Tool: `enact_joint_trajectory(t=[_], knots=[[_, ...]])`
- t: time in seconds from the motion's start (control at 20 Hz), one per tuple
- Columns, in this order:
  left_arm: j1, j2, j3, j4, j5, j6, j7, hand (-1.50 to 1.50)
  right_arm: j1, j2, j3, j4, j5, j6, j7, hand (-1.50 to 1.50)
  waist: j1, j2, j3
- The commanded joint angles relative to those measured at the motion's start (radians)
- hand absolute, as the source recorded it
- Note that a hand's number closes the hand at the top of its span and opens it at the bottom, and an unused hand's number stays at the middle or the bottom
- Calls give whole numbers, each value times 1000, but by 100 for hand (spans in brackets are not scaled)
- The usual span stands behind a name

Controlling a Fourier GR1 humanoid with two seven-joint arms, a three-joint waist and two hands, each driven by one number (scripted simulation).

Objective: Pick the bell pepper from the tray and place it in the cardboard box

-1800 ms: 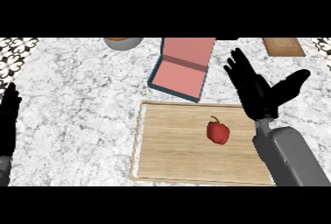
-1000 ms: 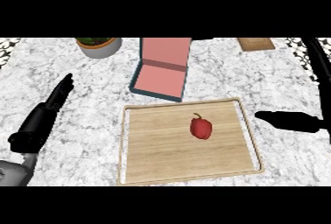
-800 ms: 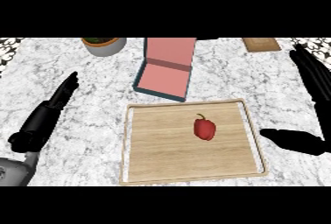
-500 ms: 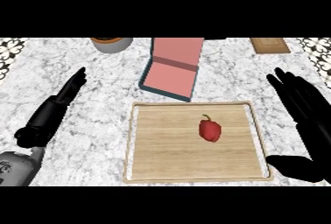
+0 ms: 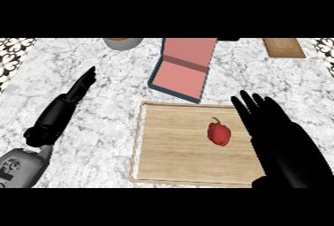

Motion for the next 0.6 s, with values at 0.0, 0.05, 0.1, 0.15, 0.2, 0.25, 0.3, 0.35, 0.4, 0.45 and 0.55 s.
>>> enact_joint_trajectory(t=[0.0, 0.05, 0.1, 0.15, 0.2, 0.25, 0.3, 0.35, 0.4, 0.45, 0.55], knots=[[-9, -17, 10, 2, 11, -10, 0, 0, -89, 149, 82, 90, 8, 148, 246, -150, 8, 1, 1], [0, 2, 14, -5, 10, -21, 2, 0, -109, 181, 87, 108, -13, 170, 270, -150, 13, 0, 0], [2, 2, 13, 33, -8, -26, -30, 0, -100, 198, 102, 119, -8, 170, 286, -150, -1, 1, 0], [2, 15, 27, -10, 14, -30, 10, 0, -120, 224, 98, 167, -9, 176, 294, -150, 10, -1, 1], [9, 3, 13, -19, -7, -17, -2, 0, -120, 245, 100, 154, -10, 184, 327, -150, 0, -4, 1], [-8, -15, 13, 2, 1, -18, 8, 0, -137, 288, 102, 199, -13, 179, 332, -150, -4, -1, 1], [22, -26, -7, -3, -27, 3, -3, 0, -141, 315, 111, 217, -3, 178, 346, -150, -3, -2, 2], [-13, 15, 47, 4, 14, -36, 10, 0, -125, 330, 122, 211, 10, 173, 369, -150, -12, -4, 2], [-28, -26, 12, 24, -19, -8, 21, 0, -162, 376, 113, 270, 6, 180, 357, -150, -12, 0, 2], [-1, -16, 31, 11, -10, -8, 4, 0, -144, 391, 121, 243, -6, 198, 389, -150, -14, -4, 2], [-7, 1, 39, 12, -1, -39, 6, 0, -159, 431, 118, 307, 11, 197, 379, -150, -13, -2, 3]])
